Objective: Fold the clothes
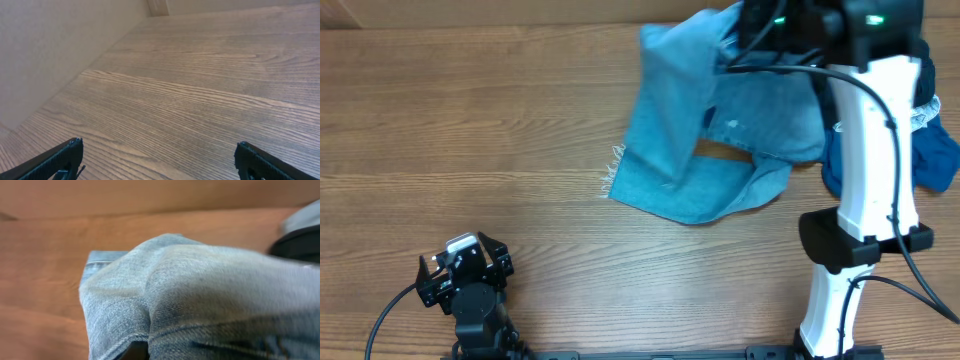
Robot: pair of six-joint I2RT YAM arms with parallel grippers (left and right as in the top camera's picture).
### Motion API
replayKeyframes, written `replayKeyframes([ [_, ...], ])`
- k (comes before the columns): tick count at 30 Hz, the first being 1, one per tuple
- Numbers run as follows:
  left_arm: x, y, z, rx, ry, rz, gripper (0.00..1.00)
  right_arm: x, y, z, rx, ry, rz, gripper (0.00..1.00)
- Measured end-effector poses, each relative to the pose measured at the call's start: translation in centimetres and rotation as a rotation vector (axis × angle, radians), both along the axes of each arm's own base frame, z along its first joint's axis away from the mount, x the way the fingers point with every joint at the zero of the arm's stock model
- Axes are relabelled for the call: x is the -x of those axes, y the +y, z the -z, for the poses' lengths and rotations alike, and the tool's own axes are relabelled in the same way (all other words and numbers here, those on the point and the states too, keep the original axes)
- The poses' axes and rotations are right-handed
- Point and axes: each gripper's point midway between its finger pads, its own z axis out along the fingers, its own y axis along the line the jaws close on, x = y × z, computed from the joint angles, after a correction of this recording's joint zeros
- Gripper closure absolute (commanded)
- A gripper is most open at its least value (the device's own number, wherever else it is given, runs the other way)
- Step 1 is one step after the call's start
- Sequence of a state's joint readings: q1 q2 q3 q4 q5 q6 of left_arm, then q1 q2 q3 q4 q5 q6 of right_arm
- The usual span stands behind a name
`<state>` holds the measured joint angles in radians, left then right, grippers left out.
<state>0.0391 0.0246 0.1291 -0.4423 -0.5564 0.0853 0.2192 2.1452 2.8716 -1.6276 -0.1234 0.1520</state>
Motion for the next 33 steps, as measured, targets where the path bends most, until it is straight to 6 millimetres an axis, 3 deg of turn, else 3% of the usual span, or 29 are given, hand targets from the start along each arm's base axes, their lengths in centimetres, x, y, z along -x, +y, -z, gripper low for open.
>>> replayKeyframes([
  [4, 0.0, 0.0, 0.0, 0.000, 0.000, 0.000, 0.00, 0.7, -1.1, -1.7, 0.025, -0.055, -0.030, 0.96],
  [7, 0.0, 0.0, 0.0, 0.000, 0.000, 0.000, 0.00, 1.4, 1.0, -2.3, 0.023, -0.079, -0.123, 0.96],
  [12, 0.0, 0.0, 0.0, 0.000, 0.000, 0.000, 0.00, 3.0, 8.5, -1.1, 0.004, -0.085, -0.376, 0.96],
  [14, 0.0, 0.0, 0.0, 0.000, 0.000, 0.000, 0.00, 4.4, 12.2, 0.1, -0.008, -0.061, -0.505, 0.96],
  [16, 0.0, 0.0, 0.0, 0.000, 0.000, 0.000, 0.00, 7.1, 16.8, 2.4, -0.020, -0.004, -0.681, 0.96],
  [17, 0.0, 0.0, 0.0, 0.000, 0.000, 0.000, 0.00, 8.3, 18.8, 3.4, -0.020, 0.019, -0.752, 0.89],
  [18, 0.0, 0.0, 0.0, 0.000, 0.000, 0.000, 0.00, 9.1, 19.9, 4.1, -0.016, 0.030, -0.798, 0.51],
  [19, 0.0, 0.0, 0.0, 0.000, 0.000, 0.000, 0.00, 10.2, 21.5, 5.0, -0.002, 0.040, -0.855, 0.00],
  [22, 0.0, 0.0, 0.0, 0.000, 0.000, 0.000, 0.00, 12.1, 24.1, 5.7, 0.024, 0.027, -0.930, 0.00],
  [25, 0.0, 0.0, 0.0, 0.000, 0.000, 0.000, 0.00, 11.5, 24.4, 5.3, 0.060, -0.025, -0.920, 0.00],
  [29, 0.0, 0.0, 0.0, 0.000, 0.000, 0.000, 0.00, 8.3, 21.7, 5.5, 0.100, -0.028, -0.787, 0.00],
  [32, 0.0, 0.0, 0.0, 0.000, 0.000, 0.000, 0.00, 6.1, 16.8, 6.7, 0.144, 0.059, -0.641, 0.00],
  [33, 0.0, 0.0, 0.0, 0.000, 0.000, 0.000, 0.00, 5.5, 13.6, 7.6, 0.177, 0.128, -0.569, 0.00],
])
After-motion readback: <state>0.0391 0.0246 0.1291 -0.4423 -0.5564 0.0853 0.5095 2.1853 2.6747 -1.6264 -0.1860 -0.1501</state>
